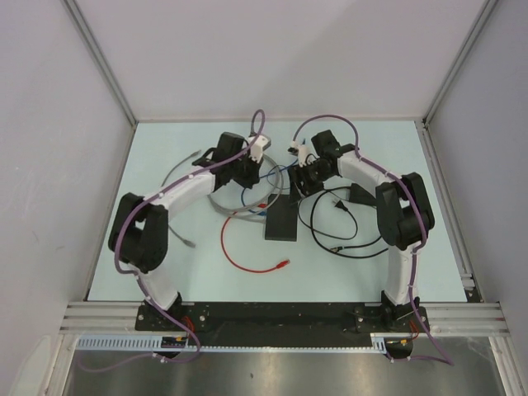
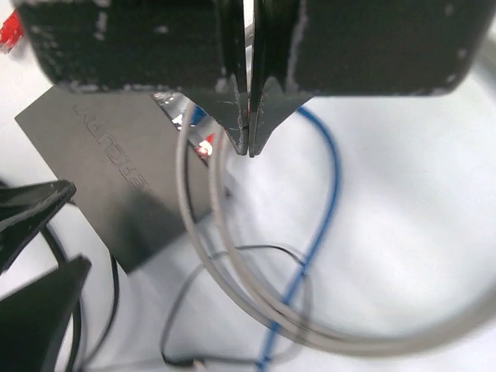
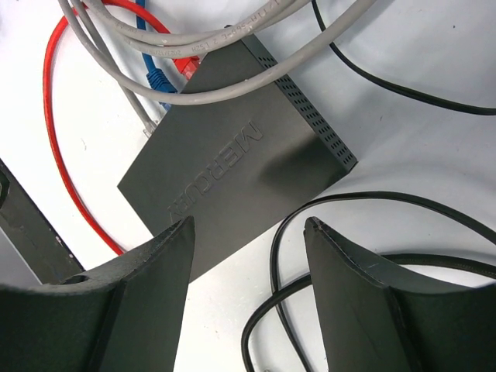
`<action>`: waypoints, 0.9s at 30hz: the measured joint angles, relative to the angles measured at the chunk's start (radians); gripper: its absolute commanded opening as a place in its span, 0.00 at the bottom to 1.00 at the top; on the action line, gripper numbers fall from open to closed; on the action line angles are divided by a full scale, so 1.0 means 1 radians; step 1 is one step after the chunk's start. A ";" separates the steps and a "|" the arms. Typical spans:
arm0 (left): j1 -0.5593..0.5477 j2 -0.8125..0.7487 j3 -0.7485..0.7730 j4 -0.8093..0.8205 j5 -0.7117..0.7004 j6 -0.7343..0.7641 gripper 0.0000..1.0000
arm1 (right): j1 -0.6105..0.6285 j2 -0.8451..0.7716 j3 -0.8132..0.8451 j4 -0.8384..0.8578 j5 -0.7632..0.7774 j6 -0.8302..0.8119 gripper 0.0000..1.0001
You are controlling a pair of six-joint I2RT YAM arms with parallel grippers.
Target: Pull the plug from the switch port
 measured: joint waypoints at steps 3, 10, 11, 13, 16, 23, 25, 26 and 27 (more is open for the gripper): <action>0.025 -0.044 -0.005 0.011 -0.001 -0.015 0.17 | 0.004 0.000 0.000 0.003 0.000 0.000 0.63; 0.034 0.006 0.012 0.013 0.074 -0.015 0.39 | 0.019 0.005 0.002 0.009 0.000 0.000 0.64; 0.029 0.031 0.024 0.011 0.083 -0.015 0.39 | 0.021 0.005 0.002 0.010 0.003 0.000 0.63; 0.019 0.078 0.042 0.008 0.098 -0.015 0.39 | 0.024 0.006 0.002 0.010 0.011 0.000 0.63; 0.006 0.142 0.071 -0.008 0.120 -0.016 0.38 | 0.026 0.010 0.002 0.010 0.019 0.000 0.61; -0.003 0.239 0.142 -0.023 0.151 -0.024 0.33 | 0.026 0.029 -0.006 0.016 0.018 0.013 0.50; -0.003 0.258 0.160 -0.023 0.150 -0.025 0.27 | 0.025 0.040 -0.008 0.019 0.018 0.019 0.47; -0.003 0.266 0.166 -0.023 0.149 -0.026 0.27 | 0.023 0.046 -0.008 0.019 0.012 0.024 0.47; -0.003 0.273 0.171 -0.024 0.149 -0.027 0.23 | 0.021 0.049 -0.008 0.023 0.007 0.027 0.47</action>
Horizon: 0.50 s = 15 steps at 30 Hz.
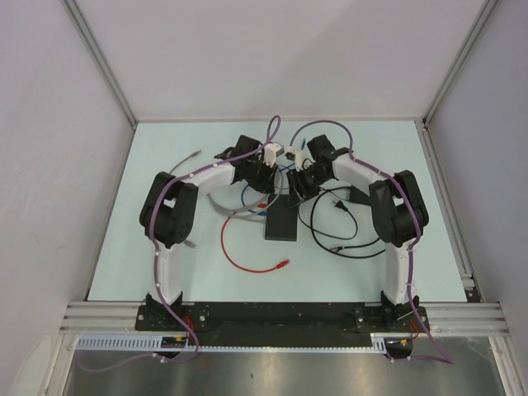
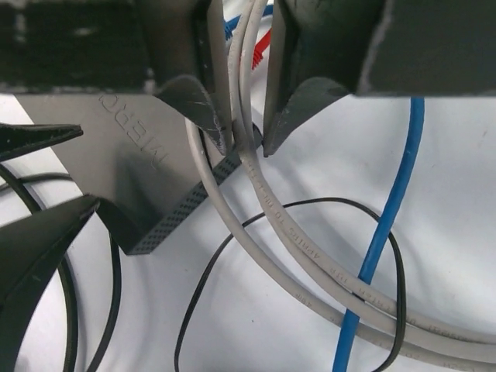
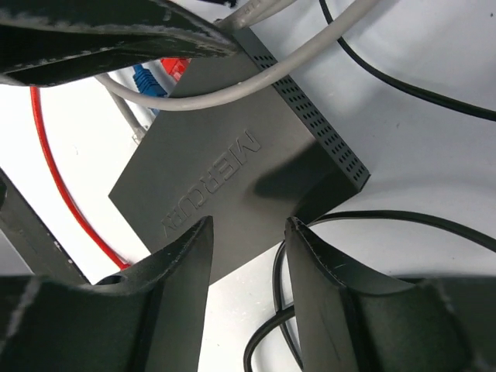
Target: Pull the plug from the switch port
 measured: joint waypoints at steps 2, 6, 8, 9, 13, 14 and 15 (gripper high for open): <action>0.000 0.014 0.014 -0.004 0.001 -0.009 0.17 | -0.003 0.004 0.000 0.007 -0.010 0.003 0.47; -0.005 0.030 0.041 -0.015 -0.004 -0.027 0.00 | -0.002 0.008 0.000 0.014 -0.023 0.004 0.46; -0.005 0.030 0.043 -0.016 -0.008 -0.038 0.00 | 0.001 0.010 0.000 0.018 -0.022 0.004 0.45; -0.005 0.029 0.043 -0.016 -0.009 -0.042 0.00 | 0.003 0.010 0.000 0.020 -0.021 0.004 0.45; -0.002 -0.003 0.018 -0.008 -0.028 -0.067 0.00 | 0.013 0.013 0.001 0.028 -0.018 0.004 0.45; 0.000 -0.023 0.001 -0.009 -0.034 -0.071 0.00 | 0.015 0.013 0.001 0.029 -0.018 0.003 0.45; 0.003 -0.047 -0.016 -0.008 -0.035 -0.075 0.00 | 0.016 0.013 0.001 0.029 -0.017 0.003 0.45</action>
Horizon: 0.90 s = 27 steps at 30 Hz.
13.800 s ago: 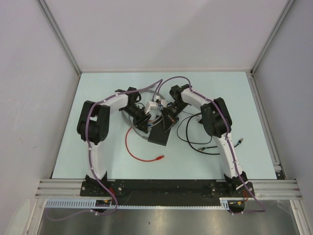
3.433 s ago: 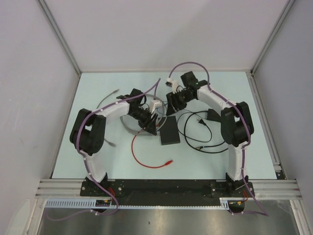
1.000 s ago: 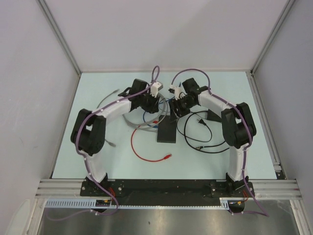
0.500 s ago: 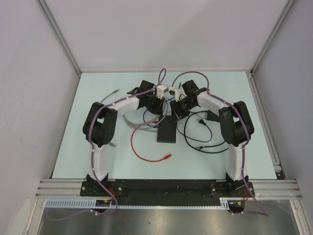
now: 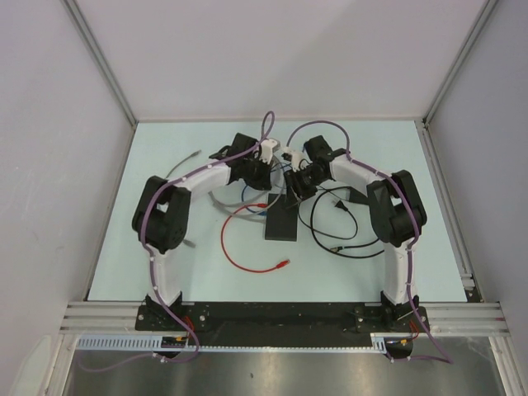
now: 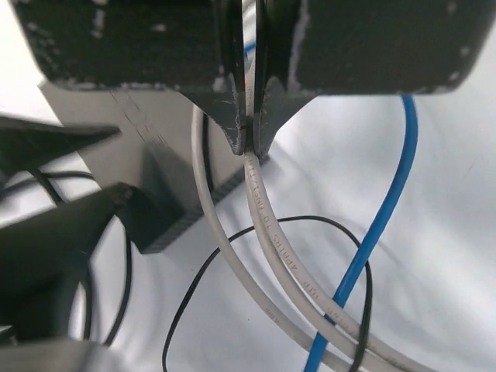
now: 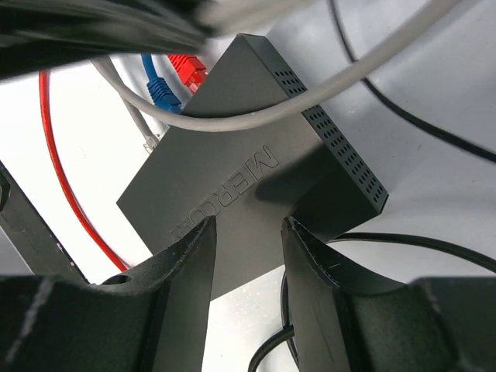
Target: Pull the plug from the switch port
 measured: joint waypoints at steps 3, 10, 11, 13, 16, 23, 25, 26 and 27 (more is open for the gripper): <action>0.018 -0.076 -0.033 0.004 -0.002 -0.019 0.00 | 0.001 0.001 0.001 0.000 0.000 0.000 0.45; 0.085 -0.198 -0.093 0.049 -0.072 -0.085 0.00 | 0.002 0.003 0.003 0.000 0.000 0.000 0.45; 0.093 -0.200 -0.100 0.057 -0.092 -0.101 0.00 | 0.002 0.003 0.003 0.000 0.000 0.000 0.45; 0.100 -0.200 -0.118 0.069 -0.144 -0.128 0.00 | 0.002 0.003 0.004 0.000 0.000 0.000 0.45; 0.102 -0.194 -0.128 0.066 -0.224 -0.150 0.00 | 0.003 0.003 0.004 0.000 0.002 0.000 0.45; 0.113 -0.141 -0.117 0.065 -0.325 -0.159 0.43 | 0.009 0.003 0.005 0.003 0.010 0.000 0.45; 0.120 -0.126 -0.110 0.057 -0.325 -0.157 0.48 | 0.012 0.003 0.005 0.005 0.011 0.000 0.45; 0.124 -0.123 -0.109 0.052 -0.324 -0.157 0.50 | 0.013 0.003 0.005 0.006 0.011 0.000 0.45; 0.128 -0.122 -0.109 0.046 -0.316 -0.158 0.50 | 0.013 0.003 0.005 0.006 0.012 0.000 0.45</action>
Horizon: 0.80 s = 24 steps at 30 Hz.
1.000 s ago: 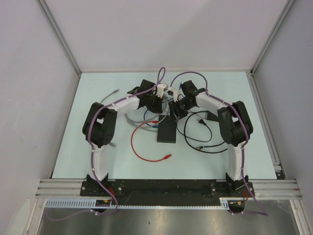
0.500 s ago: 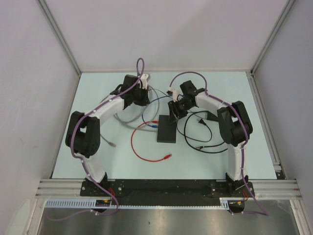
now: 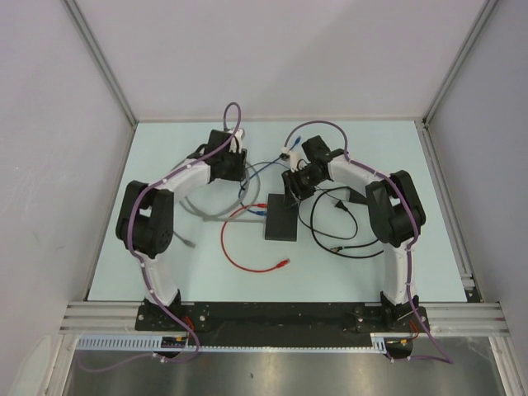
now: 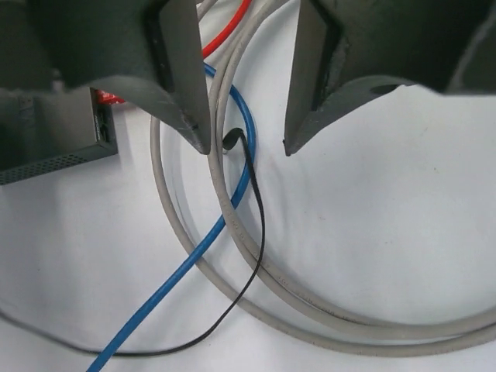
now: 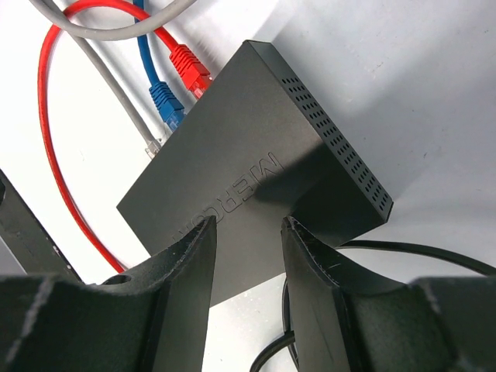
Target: Pull the plug from the switch port
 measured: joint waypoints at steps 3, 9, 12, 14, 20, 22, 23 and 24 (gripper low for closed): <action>0.014 -0.006 -0.002 0.009 0.056 0.003 0.45 | 0.001 0.000 0.000 0.000 0.002 0.000 0.46; 0.042 -0.068 -0.032 0.015 0.410 0.065 0.41 | 0.001 0.000 0.000 0.000 0.002 0.000 0.46; 0.043 -0.083 -0.073 0.024 0.558 0.091 0.43 | 0.001 0.000 0.000 0.000 0.002 0.000 0.46; 0.040 -0.082 -0.108 0.018 0.616 0.119 0.46 | 0.002 0.000 0.000 0.000 0.002 0.000 0.46; 0.036 -0.026 -0.110 -0.086 0.703 0.224 0.47 | 0.004 0.000 0.002 0.000 0.005 -0.003 0.46; 0.036 0.003 -0.106 -0.104 0.714 0.248 0.47 | 0.006 0.000 0.002 0.000 0.006 -0.004 0.46; 0.036 0.014 -0.106 -0.114 0.716 0.255 0.47 | 0.007 0.000 0.002 0.000 0.006 -0.005 0.46; 0.036 0.023 -0.106 -0.121 0.718 0.261 0.46 | 0.008 0.000 0.002 0.001 0.007 -0.005 0.46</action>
